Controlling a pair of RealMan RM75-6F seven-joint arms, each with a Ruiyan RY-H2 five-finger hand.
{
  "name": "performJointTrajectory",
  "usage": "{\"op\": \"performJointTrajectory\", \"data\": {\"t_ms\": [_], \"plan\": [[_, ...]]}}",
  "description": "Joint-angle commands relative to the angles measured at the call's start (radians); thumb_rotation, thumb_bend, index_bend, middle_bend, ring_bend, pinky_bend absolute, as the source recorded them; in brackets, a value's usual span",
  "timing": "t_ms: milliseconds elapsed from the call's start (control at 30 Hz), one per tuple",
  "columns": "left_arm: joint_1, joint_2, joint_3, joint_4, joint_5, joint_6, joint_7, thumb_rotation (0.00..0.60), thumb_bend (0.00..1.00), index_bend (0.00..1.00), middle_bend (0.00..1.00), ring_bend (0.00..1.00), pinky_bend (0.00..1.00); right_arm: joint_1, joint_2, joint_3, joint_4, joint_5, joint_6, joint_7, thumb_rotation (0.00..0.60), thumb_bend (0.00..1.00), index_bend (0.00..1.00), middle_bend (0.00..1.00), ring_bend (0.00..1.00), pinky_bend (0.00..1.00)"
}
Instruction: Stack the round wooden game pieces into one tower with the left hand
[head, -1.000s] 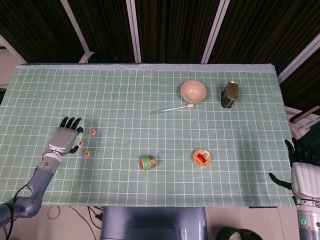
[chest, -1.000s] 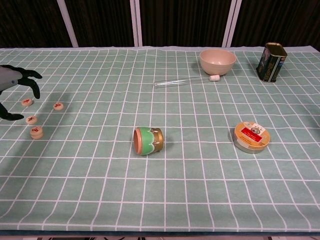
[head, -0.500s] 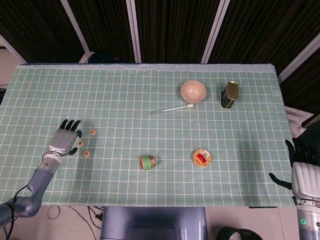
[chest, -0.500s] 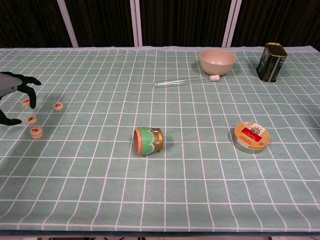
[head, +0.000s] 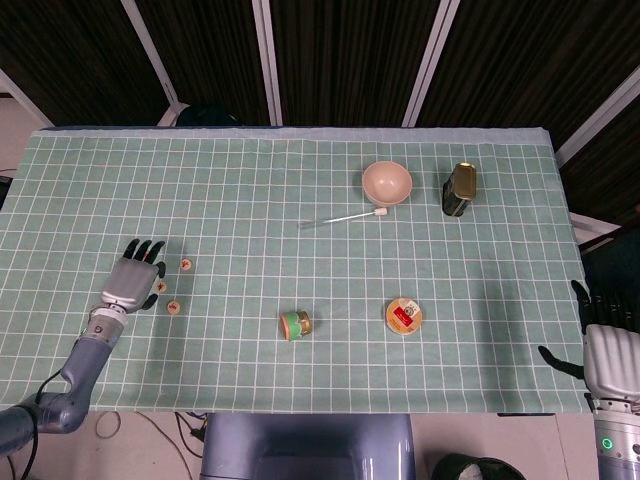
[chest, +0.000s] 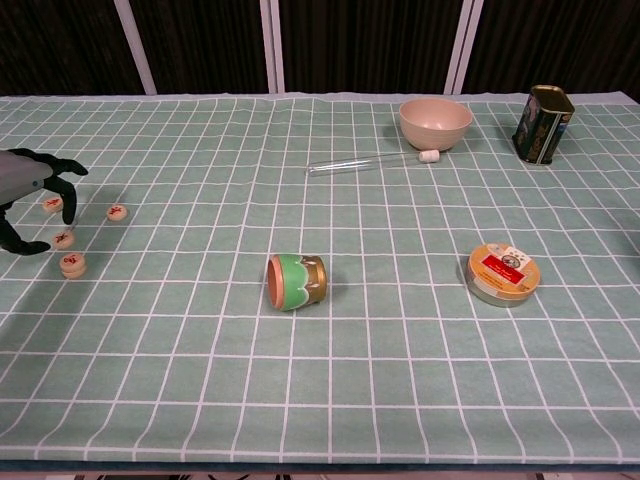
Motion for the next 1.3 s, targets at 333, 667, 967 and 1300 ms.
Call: {"op": "performJointTrajectory", "data": {"t_ms": [333,667,967,1300], "plan": [[-0.007,-0.026,0.005,0.032,-0.020,-0.009,0.018,0.600,0.32,0.45,0.05,0.00,0.00,0.000,0.001,0.001,-0.003,0.004,-0.002,0.001,0.600,0.23,0.05,0.01,0.04,0.00],[-0.009,-0.041,0.010,0.048,-0.019,-0.008,0.020,0.600,0.32,0.46,0.05,0.00,0.00,0.001,0.001,0.002,-0.003,0.005,-0.002,0.001,0.600,0.23,0.05,0.01,0.04,0.00],[-0.010,-0.043,0.011,0.043,-0.024,-0.001,0.036,0.600,0.32,0.48,0.05,0.00,0.00,0.000,0.000,0.001,-0.004,0.007,-0.002,-0.001,0.600,0.23,0.05,0.01,0.04,0.00],[-0.009,-0.041,0.014,0.032,-0.025,0.006,0.048,0.600,0.32,0.49,0.06,0.00,0.00,0.000,0.001,0.002,-0.005,0.008,-0.003,0.001,0.600,0.23,0.05,0.01,0.04,0.00]]}}
